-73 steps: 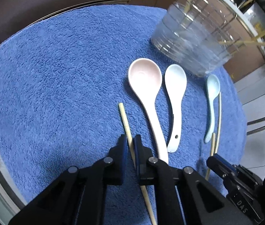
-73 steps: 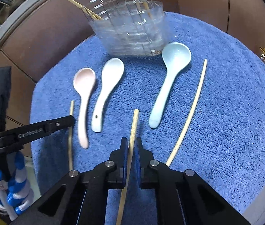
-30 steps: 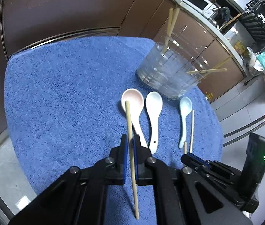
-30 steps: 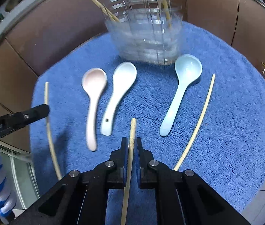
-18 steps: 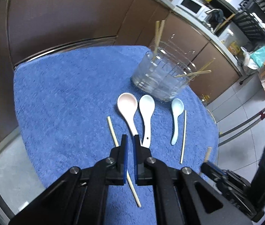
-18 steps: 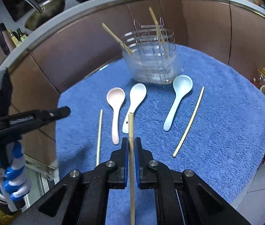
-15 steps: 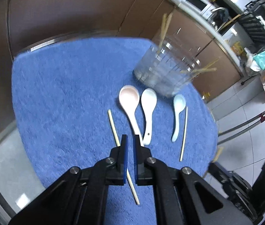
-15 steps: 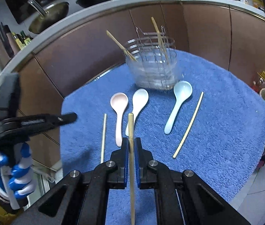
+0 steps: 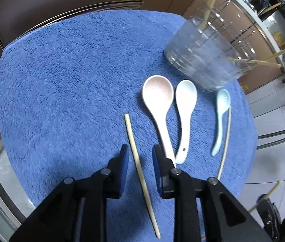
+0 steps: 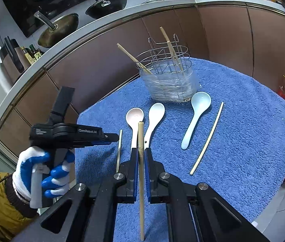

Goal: Organize utensils
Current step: 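Lift the held chopsticks upright with both tools toward the utensil holder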

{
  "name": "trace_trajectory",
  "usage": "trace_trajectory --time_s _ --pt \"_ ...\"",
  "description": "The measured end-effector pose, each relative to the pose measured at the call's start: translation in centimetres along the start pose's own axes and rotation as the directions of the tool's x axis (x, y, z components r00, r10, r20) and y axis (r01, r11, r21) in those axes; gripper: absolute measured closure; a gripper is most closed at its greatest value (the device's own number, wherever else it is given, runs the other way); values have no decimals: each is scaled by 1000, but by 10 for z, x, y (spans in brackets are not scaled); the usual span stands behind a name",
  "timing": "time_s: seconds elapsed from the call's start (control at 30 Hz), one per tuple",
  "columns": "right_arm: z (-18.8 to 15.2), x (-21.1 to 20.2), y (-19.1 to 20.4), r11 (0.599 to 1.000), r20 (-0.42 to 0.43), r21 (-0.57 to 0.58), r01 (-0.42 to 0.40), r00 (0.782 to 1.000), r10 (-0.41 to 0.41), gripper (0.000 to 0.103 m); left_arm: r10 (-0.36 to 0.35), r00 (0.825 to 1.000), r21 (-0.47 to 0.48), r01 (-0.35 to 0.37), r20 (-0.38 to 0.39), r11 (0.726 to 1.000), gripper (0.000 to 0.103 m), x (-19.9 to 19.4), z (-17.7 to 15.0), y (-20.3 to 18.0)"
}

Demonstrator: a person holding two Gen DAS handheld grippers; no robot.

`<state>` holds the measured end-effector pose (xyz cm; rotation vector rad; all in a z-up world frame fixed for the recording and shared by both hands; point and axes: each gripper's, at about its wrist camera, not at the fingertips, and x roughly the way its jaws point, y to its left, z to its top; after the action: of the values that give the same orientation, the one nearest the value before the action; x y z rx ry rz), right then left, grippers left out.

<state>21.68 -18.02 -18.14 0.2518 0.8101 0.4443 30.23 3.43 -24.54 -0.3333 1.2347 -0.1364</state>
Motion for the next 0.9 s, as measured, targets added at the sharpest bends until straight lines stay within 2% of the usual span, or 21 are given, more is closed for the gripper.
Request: trace_trajectory --time_s 0.23,0.37,0.57,0.7,0.8,0.9 --pt "1 1 -10 999 7 24 -23 1000 22 97 66 997 19 -66 -37 998 83 19 8 -6" --pt "1 0 -16 999 12 33 -30 999 30 97 100 992 21 -99 -71 995 88 32 15 -9" --pt "1 1 -20 998 12 45 -34 999 33 97 168 983 59 -163 -79 985 95 36 20 -12" --pt "1 -1 -20 998 12 45 -31 999 31 97 162 985 51 -160 -50 986 96 34 17 -15" --pt "0 -6 -17 999 19 41 -26 999 26 97 102 995 16 -102 -16 995 98 22 8 -4" --pt "0 -12 -14 999 31 39 -22 999 21 97 64 996 10 -65 61 998 98 6 2 0"
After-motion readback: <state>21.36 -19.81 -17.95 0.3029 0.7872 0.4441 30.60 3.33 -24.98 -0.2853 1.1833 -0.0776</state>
